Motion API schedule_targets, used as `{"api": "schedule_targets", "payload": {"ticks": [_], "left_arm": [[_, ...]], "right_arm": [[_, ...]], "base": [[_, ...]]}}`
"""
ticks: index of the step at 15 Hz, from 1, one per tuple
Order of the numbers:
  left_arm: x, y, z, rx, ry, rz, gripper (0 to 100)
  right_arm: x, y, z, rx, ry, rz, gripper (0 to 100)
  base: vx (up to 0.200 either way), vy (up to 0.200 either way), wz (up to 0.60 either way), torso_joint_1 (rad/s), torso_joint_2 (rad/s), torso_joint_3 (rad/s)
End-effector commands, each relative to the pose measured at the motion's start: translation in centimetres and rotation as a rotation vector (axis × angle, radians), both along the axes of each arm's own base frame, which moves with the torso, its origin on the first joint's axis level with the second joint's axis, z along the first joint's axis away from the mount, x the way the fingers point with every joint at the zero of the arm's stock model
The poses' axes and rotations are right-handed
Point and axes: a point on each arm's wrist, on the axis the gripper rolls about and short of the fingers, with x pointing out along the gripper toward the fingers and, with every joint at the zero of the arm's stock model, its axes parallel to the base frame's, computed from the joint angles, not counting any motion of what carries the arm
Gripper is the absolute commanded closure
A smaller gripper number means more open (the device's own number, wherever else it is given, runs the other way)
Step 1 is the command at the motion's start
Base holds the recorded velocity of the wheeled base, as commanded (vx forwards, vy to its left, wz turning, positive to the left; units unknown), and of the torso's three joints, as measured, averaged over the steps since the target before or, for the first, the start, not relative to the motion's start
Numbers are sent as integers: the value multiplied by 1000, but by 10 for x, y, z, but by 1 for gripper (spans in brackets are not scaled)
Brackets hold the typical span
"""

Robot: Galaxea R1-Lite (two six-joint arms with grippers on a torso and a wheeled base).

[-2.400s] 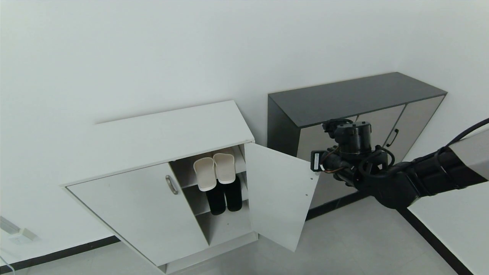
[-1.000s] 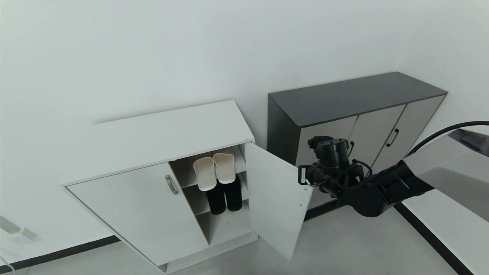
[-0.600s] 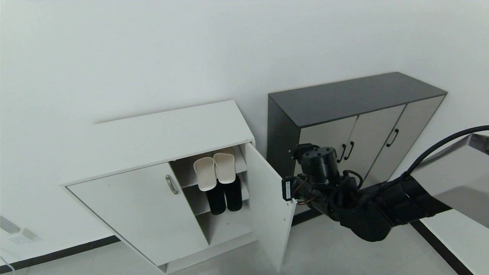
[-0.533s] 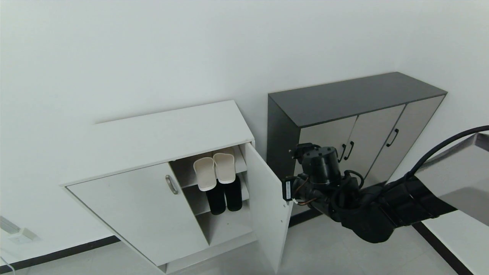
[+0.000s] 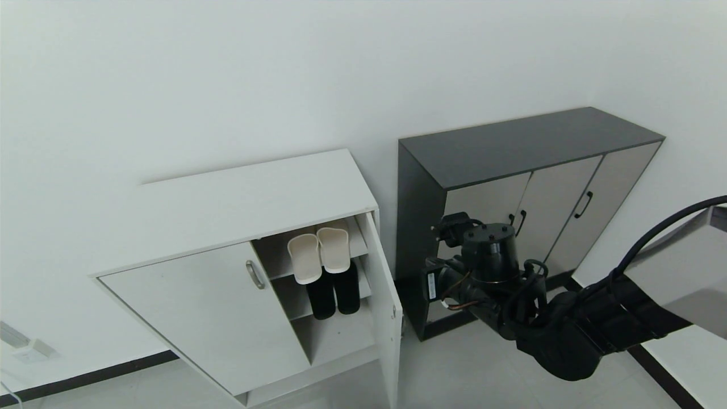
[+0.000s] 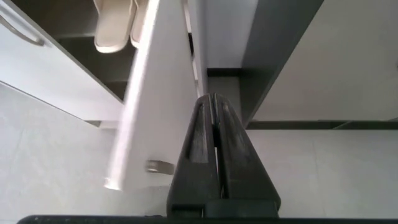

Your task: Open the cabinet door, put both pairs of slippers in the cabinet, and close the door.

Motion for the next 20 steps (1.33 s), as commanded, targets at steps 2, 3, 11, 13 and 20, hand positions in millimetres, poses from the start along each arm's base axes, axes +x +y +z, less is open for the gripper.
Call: {"api": "schedule_targets", "payload": {"ticks": [2, 3, 11, 13, 20], "left_arm": [[0, 0, 0, 0, 0, 1, 100], [0, 0, 0, 0, 0, 1, 100], [0, 0, 0, -3, 0, 1, 100], [0, 0, 0, -3, 0, 1, 100], [0, 0, 0, -6, 0, 1, 100]], "right_arm": [[0, 0, -1, -1, -3, 0, 100], [0, 0, -2, -1, -3, 0, 100], [0, -1, -2, 6, -9, 0, 100], [0, -3, -2, 4, -24, -1, 100], [21, -38, 11, -78, -96, -132, 100]], "base": [[0, 0, 0, 0, 0, 0], [0, 0, 0, 0, 0, 0], [0, 0, 450, 3, 2, 2], [0, 0, 0, 0, 0, 0], [0, 0, 0, 0, 0, 0]]}}
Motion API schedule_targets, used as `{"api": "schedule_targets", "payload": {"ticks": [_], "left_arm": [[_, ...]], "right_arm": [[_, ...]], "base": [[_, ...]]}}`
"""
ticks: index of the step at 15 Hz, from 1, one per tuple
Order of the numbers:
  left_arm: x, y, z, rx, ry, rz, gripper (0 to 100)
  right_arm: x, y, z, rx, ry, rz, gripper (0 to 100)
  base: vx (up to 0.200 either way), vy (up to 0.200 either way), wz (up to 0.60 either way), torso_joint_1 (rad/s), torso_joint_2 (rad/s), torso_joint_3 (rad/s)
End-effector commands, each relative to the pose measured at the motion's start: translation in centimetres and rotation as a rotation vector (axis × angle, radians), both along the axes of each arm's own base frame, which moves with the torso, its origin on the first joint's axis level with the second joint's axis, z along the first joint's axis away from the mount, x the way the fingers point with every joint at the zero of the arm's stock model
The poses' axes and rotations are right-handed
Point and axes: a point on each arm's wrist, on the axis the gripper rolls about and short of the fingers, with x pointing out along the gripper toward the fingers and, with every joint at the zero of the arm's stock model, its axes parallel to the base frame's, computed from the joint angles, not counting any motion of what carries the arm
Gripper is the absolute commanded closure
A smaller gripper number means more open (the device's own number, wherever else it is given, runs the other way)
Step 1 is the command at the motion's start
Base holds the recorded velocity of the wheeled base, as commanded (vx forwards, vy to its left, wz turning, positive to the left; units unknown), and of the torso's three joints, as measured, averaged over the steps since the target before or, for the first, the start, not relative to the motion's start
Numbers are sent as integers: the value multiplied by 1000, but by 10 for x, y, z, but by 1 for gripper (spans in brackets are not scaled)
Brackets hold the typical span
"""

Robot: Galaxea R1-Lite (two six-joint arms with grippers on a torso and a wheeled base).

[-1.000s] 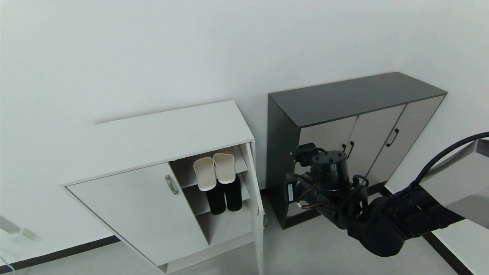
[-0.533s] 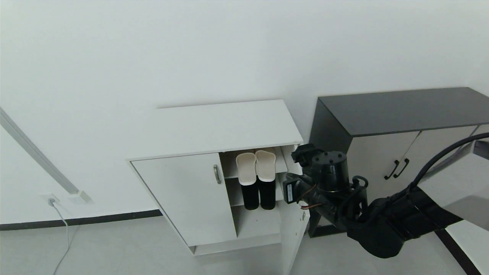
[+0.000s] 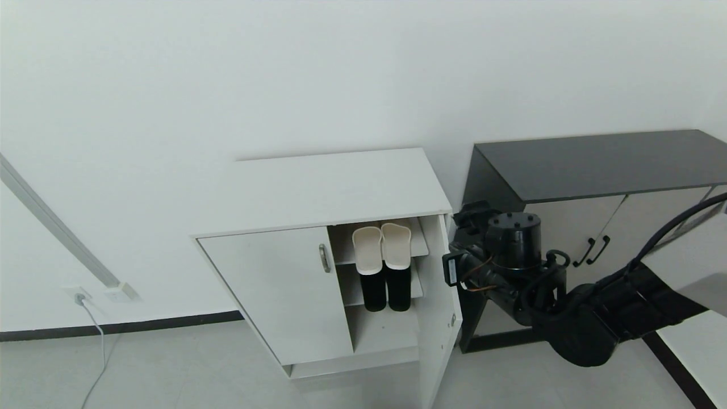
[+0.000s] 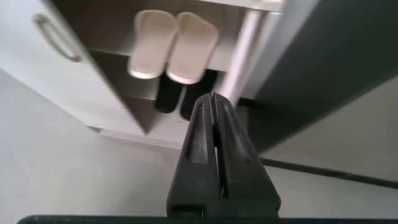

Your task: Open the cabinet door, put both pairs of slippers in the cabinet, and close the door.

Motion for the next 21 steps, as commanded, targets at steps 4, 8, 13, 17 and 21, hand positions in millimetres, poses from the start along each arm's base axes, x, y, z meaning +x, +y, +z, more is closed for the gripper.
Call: {"api": "schedule_targets", "payload": {"ticks": [4, 8, 13, 17, 21], "left_arm": [[0, 0, 0, 0, 0, 1, 100], [0, 0, 0, 0, 0, 1, 100], [0, 0, 0, 0, 0, 2, 100], [0, 0, 0, 0, 0, 1, 100], [0, 0, 0, 0, 0, 2, 100]], "right_arm": [[2, -23, -9, -78, 56, -54, 100], [1, -21, -21, -111, 111, -43, 100], [-6, -7, -30, -109, 134, 9, 100], [-20, 19, -33, -16, 151, 146, 100], [-18, 21, -26, 53, 74, 160, 100]], "base": [[0, 0, 0, 0, 0, 0], [0, 0, 0, 0, 0, 0], [0, 0, 0, 0, 0, 0], [0, 0, 0, 0, 0, 0], [0, 0, 0, 0, 0, 0]]}}
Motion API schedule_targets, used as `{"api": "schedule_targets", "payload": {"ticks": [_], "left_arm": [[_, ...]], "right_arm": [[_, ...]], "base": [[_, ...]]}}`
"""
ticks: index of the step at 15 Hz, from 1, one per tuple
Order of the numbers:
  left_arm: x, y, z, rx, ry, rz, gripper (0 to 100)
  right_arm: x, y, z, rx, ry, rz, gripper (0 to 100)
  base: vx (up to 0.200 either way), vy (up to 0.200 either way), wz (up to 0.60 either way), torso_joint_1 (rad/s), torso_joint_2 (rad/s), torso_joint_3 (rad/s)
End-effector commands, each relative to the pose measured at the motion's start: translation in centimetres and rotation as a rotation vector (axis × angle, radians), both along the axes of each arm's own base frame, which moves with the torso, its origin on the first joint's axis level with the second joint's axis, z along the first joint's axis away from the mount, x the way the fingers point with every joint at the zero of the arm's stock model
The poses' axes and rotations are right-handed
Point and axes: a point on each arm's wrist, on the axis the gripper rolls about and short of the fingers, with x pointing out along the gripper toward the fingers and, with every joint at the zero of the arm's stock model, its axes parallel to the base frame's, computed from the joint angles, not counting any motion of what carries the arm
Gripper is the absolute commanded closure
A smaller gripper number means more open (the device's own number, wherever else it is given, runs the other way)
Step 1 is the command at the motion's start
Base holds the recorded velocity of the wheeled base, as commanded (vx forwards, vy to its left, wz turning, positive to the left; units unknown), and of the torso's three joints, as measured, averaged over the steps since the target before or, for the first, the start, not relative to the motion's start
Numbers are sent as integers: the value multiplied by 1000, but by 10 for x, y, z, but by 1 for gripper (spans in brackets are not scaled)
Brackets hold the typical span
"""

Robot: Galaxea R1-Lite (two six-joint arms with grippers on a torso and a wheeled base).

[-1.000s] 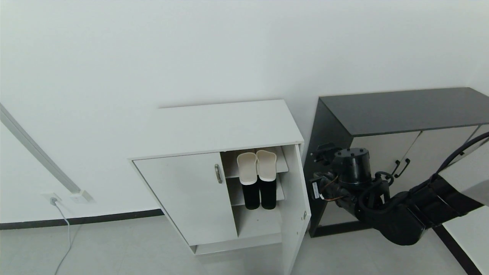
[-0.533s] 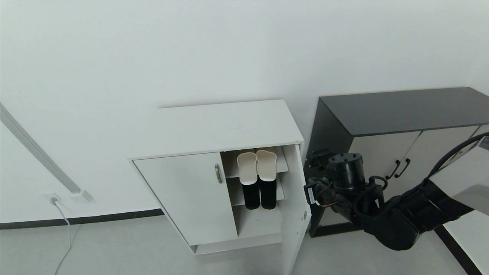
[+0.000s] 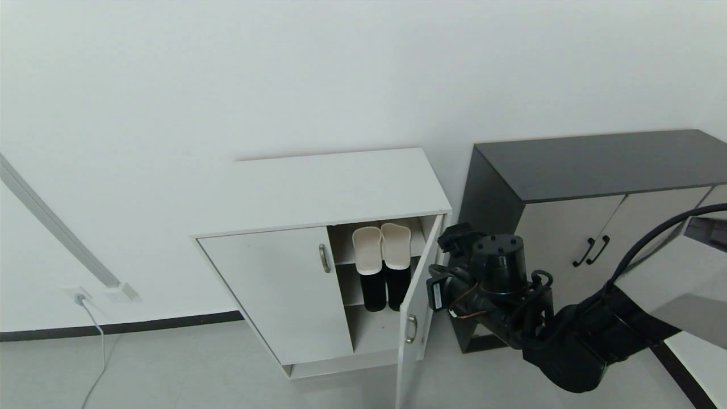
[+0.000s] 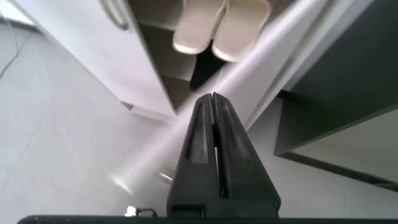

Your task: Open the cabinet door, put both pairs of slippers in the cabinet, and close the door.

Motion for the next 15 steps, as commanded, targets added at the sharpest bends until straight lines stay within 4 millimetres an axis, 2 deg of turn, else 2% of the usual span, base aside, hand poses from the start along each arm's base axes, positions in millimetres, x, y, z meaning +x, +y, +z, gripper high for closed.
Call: {"api": "schedule_targets", "payload": {"ticks": [1, 9, 13, 15], "left_arm": [[0, 0, 0, 0, 0, 0, 100], [0, 0, 0, 0, 0, 0, 100], [0, 0, 0, -2, 0, 0, 100], [0, 0, 0, -2, 0, 1, 100]], "right_arm": [[-1, 0, -3, -1, 5, 3, 100], [-6, 2, -9, -33, 7, 33, 100], [-7, 2, -10, -33, 9, 34, 100], [-7, 2, -10, -31, 11, 38, 100]], "base": [[0, 0, 0, 0, 0, 0], [0, 0, 0, 0, 0, 0], [0, 0, 600, -2, 4, 4], [0, 0, 0, 0, 0, 0]]}}
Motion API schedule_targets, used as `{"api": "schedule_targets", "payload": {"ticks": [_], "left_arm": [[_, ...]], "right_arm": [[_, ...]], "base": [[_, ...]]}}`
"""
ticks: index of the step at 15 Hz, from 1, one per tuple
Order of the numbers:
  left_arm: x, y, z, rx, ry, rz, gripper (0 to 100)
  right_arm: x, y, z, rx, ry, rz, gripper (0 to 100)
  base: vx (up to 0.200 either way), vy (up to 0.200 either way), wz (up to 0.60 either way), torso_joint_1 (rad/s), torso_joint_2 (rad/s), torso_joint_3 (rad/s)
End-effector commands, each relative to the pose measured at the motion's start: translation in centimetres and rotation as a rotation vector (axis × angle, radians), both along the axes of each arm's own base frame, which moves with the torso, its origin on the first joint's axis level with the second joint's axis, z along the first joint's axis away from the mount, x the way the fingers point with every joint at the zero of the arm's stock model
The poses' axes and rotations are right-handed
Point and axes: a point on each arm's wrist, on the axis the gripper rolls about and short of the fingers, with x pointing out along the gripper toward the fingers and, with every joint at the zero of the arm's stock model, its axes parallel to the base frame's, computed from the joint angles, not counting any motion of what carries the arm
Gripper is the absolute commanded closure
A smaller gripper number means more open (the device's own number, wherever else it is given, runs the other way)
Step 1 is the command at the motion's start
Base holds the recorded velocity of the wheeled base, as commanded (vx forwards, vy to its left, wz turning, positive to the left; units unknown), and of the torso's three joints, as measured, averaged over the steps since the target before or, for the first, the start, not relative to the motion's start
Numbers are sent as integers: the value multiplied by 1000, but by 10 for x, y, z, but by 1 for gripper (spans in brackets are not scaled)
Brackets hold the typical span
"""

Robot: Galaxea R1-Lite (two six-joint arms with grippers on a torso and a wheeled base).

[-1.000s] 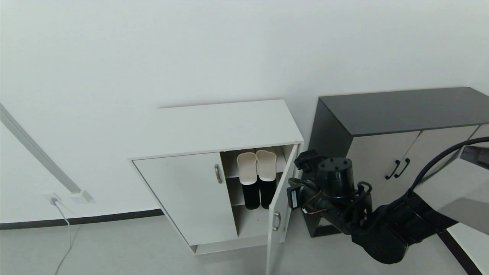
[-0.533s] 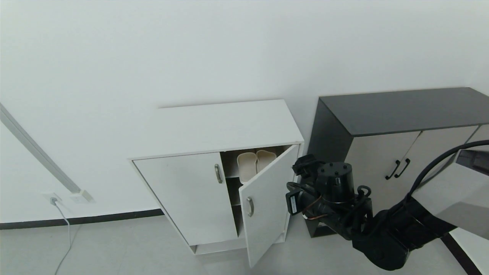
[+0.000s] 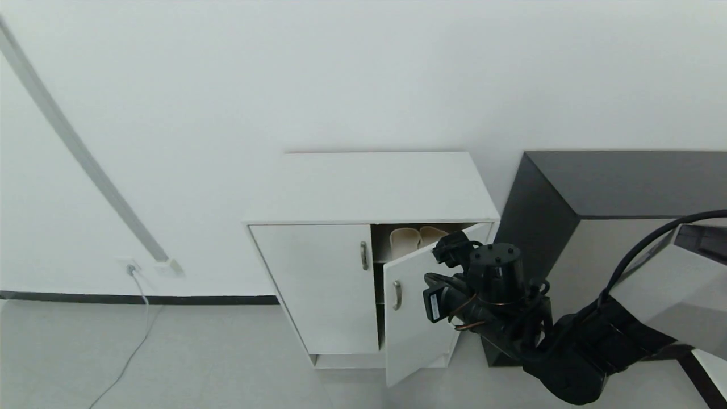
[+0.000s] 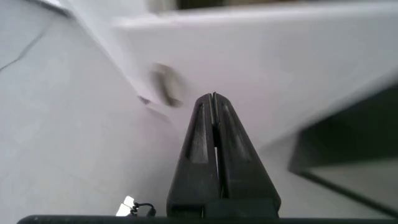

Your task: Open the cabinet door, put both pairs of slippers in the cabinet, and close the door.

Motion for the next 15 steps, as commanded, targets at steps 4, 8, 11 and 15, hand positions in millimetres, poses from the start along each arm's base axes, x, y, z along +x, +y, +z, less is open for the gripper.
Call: {"api": "schedule_targets", "payload": {"ticks": [4, 8, 11, 15], "left_arm": [[0, 0, 0, 1, 0, 2, 100], [0, 0, 0, 1, 0, 2, 100], [0, 0, 0, 2, 0, -1, 100], [0, 0, 0, 4, 0, -2, 100]], "right_arm": [[-1, -4, -1, -3, -11, -11, 100], [-23, -21, -11, -54, 21, 11, 100], [-36, -30, -22, -54, 36, 40, 100], [-51, -43, -34, -63, 53, 40, 100]], "base": [[0, 0, 0, 0, 0, 0], [0, 0, 0, 0, 0, 0], [0, 0, 0, 0, 0, 0], [200, 0, 0, -6, -4, 2]]}}
